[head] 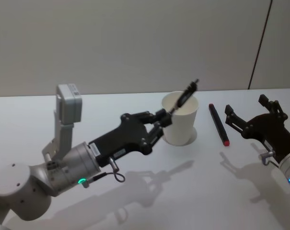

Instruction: Place the pen into the pen holder.

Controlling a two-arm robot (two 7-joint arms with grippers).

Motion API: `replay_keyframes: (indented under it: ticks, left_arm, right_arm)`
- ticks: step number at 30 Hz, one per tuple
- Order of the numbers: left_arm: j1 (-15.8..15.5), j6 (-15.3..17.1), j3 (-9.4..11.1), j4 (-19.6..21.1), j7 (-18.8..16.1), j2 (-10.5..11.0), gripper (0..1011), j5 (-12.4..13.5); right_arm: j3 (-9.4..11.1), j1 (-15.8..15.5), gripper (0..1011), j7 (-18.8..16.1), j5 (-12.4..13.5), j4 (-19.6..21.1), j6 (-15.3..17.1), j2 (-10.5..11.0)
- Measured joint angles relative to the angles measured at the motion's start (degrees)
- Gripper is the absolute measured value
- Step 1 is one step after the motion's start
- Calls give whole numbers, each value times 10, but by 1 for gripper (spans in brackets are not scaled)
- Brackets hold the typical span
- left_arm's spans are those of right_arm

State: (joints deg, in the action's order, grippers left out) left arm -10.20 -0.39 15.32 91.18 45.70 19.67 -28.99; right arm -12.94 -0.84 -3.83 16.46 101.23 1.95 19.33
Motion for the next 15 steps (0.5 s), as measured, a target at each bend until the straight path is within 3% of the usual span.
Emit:
replay_keyframes:
  ticks: [15]
  left_arm:
    - [-11,-6,23,-12,30,-16,138,12]
  right_arm:
    - [0,0,1002,0,0,0,0,0]
